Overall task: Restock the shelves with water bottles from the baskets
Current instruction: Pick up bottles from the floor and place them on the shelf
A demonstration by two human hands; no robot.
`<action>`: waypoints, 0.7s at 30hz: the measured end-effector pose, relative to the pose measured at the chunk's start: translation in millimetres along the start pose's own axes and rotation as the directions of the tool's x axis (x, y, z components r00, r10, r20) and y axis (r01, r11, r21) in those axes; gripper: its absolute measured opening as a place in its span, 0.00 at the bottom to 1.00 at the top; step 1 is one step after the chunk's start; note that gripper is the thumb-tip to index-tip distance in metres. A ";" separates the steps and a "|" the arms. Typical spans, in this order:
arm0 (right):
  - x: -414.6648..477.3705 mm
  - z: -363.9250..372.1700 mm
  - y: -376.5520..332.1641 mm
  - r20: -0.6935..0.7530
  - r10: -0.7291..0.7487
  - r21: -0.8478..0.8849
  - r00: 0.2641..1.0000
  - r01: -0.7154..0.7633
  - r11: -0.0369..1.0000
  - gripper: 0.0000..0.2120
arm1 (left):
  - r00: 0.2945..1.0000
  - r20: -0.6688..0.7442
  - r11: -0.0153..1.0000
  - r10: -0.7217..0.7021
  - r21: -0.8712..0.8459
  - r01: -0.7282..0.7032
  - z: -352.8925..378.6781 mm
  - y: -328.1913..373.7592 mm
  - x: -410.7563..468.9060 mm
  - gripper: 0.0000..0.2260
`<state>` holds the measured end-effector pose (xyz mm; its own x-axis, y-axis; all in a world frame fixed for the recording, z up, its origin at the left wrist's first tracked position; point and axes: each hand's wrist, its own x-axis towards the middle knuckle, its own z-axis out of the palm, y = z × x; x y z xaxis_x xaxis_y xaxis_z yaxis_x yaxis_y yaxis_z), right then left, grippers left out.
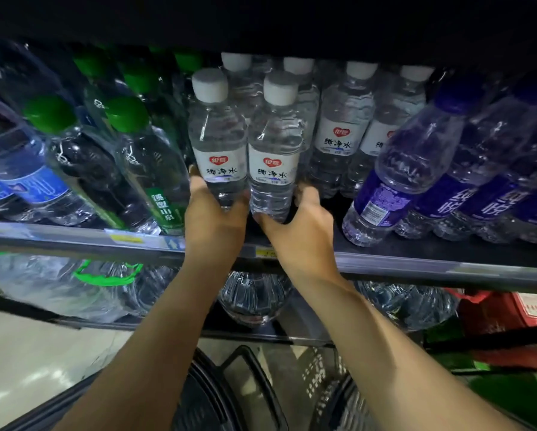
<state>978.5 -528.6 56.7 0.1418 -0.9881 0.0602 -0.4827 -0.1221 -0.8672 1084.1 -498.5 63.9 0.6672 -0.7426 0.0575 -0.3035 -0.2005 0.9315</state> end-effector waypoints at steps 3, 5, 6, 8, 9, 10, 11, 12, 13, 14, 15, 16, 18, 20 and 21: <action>-7.6 -2.8 -1.2 0.024 0.001 0.028 1.000 -0.001 1.000 0.24 | 1.000 0.000 1.000 0.004 -0.005 -0.004 -1.4 1.8 -0.4 0.20; -5.7 -5.1 -3.2 0.041 0.015 0.053 0.999 -0.017 0.998 0.23 | 1.000 0.003 1.000 0.008 -0.004 -0.008 -3.0 2.5 -0.4 0.20; -2.5 -6.4 -4.3 0.045 0.027 0.068 0.999 -0.030 0.997 0.22 | 1.000 0.009 1.000 0.010 -0.011 -0.010 -3.8 2.0 -0.6 0.19; 6.9 -9.1 -6.3 0.047 0.043 0.088 0.998 -0.047 0.995 0.19 | 0.999 0.026 0.999 0.023 -0.038 -0.022 -5.5 -2.3 0.0 0.17; 11.4 -10.3 -7.3 0.055 0.039 0.098 0.998 -0.044 0.994 0.18 | 0.999 0.030 0.999 0.035 -0.041 -0.034 -6.6 -5.3 0.4 0.14; 14.8 -11.5 -7.8 0.070 0.025 0.112 0.997 -0.033 0.993 0.17 | 0.998 0.032 0.999 0.046 -0.026 -0.045 -7.6 -7.7 0.9 0.12; 17.1 -12.1 -7.3 0.087 0.013 0.129 0.996 -0.025 0.991 0.17 | 0.998 0.031 0.998 0.058 -0.009 -0.058 -8.4 -9.8 1.2 0.10; 18.2 -12.8 -5.9 0.099 0.006 0.143 0.995 -0.020 0.989 0.16 | 0.998 0.027 0.998 0.065 0.007 -0.065 -8.7 -12.2 1.6 0.09; 18.2 -13.3 -3.6 0.101 0.001 0.155 0.995 -0.017 0.988 0.16 | 0.997 0.021 0.997 0.068 0.026 -0.069 -8.7 -14.0 1.4 0.08; 17.9 -13.6 -1.2 0.094 -0.001 0.164 0.996 -0.014 0.986 0.16 | 0.998 0.014 0.997 0.066 0.047 -0.067 -8.5 -15.0 0.7 0.09; 17.6 -13.4 1.4 0.082 0.000 0.168 0.997 -0.013 0.986 0.16 | 0.998 0.010 0.996 0.060 0.064 -0.060 -7.6 -16.7 -0.1 0.09; 17.5 -13.0 3.7 0.068 0.004 0.161 0.998 -0.015 0.987 0.16 | 0.998 0.007 0.996 0.055 0.075 -0.055 -6.2 -18.3 -1.0 0.10; 18.1 -12.5 6.2 0.047 0.010 0.137 0.999 -0.016 0.990 0.18 | 0.999 0.006 0.995 0.042 0.087 -0.042 -2.2 -20.5 -2.2 0.14; 19.2 -11.7 7.1 0.038 0.008 0.125 0.999 -0.012 0.992 0.18 | 1.000 -0.005 0.998 -0.011 0.067 0.012 1.3 -19.5 -2.9 0.20; 19.3 -11.5 7.2 0.036 0.008 0.120 0.999 -0.012 0.993 0.19 | 0.999 -0.010 0.998 -0.033 0.058 0.034 2.7 -18.9 -3.8 0.21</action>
<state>967.8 -549.6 57.3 0.1691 -0.9850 0.0358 -0.3772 -0.0983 -0.9209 1085.5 -493.6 45.1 0.6837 -0.7291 0.0304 -0.3202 -0.2623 0.9103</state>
